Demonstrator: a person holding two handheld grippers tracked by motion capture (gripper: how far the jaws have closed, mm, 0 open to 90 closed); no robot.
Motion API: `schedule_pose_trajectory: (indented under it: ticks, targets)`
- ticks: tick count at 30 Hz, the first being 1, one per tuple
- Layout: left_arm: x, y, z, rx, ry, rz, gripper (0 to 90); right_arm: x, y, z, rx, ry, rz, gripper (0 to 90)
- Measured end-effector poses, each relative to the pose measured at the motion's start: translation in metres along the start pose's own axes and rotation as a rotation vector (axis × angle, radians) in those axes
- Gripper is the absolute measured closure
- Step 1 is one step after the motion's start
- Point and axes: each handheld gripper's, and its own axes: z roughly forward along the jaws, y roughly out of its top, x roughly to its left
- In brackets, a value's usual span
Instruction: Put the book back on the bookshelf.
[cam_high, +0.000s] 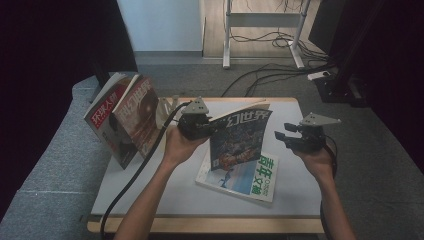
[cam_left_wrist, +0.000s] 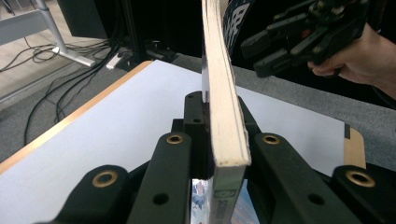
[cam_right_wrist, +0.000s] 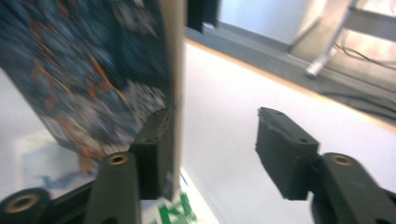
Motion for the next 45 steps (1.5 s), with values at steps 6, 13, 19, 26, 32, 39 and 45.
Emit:
schedule_pose_trajectory:
  ticks: [6, 13, 19, 26, 32, 39, 45]
  targets:
    - [-0.001, 0.000, -0.001, 0.006, -0.004, 0.005, 82.1, -0.006, -0.028, 0.005, 0.066, -0.081, 0.031, 28.9]
    - [0.002, 0.001, -0.001, 0.011, -0.020, -0.023, 81.8, -0.014, -0.066, 0.013, 0.152, -0.118, 0.074, 19.1]
    - [0.003, 0.002, -0.001, 0.020, -0.019, -0.030, 81.5, -0.017, -0.092, 0.020, 0.203, -0.164, 0.103, 13.2]
    - [-0.001, 0.004, -0.001, 0.038, 0.003, 0.000, 82.1, -0.017, -0.117, 0.027, 0.251, -0.189, 0.149, 8.2]
    - [0.000, 0.004, 0.000, 0.032, 0.011, -0.011, 82.4, -0.019, -0.138, 0.035, 0.288, -0.202, 0.197, 0.0]
    - [0.001, 0.004, 0.000, 0.027, 0.009, -0.015, 82.6, -0.016, -0.146, 0.038, 0.285, -0.228, 0.181, 0.0]
    - [0.004, 0.005, -0.003, 0.025, 0.024, -0.029, 82.8, -0.016, -0.146, 0.038, 0.281, -0.230, 0.180, 0.0]
